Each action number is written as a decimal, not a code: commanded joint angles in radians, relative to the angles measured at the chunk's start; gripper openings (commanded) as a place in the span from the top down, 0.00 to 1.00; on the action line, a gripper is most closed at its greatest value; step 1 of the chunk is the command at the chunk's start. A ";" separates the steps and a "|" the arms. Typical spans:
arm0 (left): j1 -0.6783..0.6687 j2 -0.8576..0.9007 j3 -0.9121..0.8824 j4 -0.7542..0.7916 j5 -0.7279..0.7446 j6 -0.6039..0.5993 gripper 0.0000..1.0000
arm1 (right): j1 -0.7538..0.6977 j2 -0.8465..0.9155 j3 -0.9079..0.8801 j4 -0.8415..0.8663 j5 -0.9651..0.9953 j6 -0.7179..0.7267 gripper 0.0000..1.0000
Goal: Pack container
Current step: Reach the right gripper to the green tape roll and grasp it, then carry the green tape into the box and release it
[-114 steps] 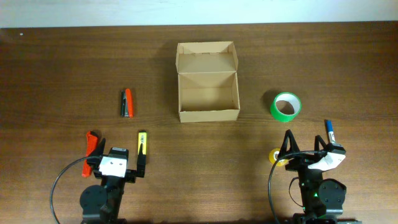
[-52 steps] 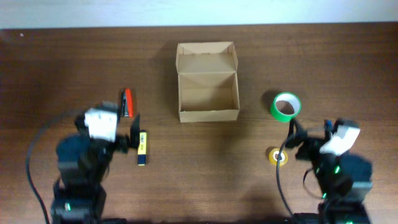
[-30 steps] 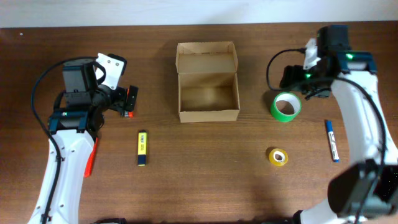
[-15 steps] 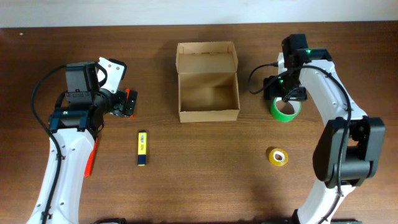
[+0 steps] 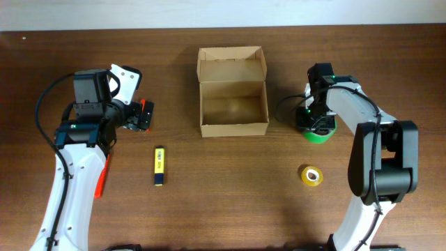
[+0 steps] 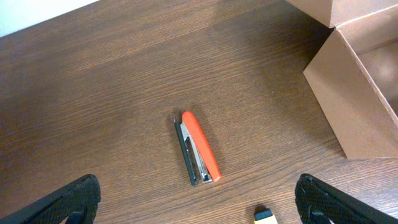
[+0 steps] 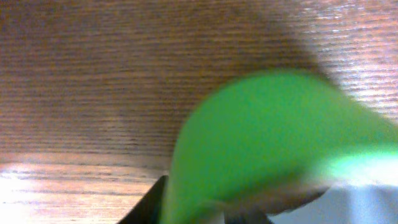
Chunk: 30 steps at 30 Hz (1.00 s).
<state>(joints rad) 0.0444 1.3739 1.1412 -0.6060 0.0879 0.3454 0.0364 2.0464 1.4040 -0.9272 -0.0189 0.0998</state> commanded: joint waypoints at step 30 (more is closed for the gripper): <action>0.004 0.005 0.017 0.000 -0.011 0.012 0.00 | 0.395 -0.032 0.840 -0.457 -0.051 -0.225 0.96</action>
<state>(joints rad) 0.0444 1.3739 1.1412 -0.6067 0.0772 0.3454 0.3916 2.0319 2.2211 -1.3911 -0.0578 -0.0742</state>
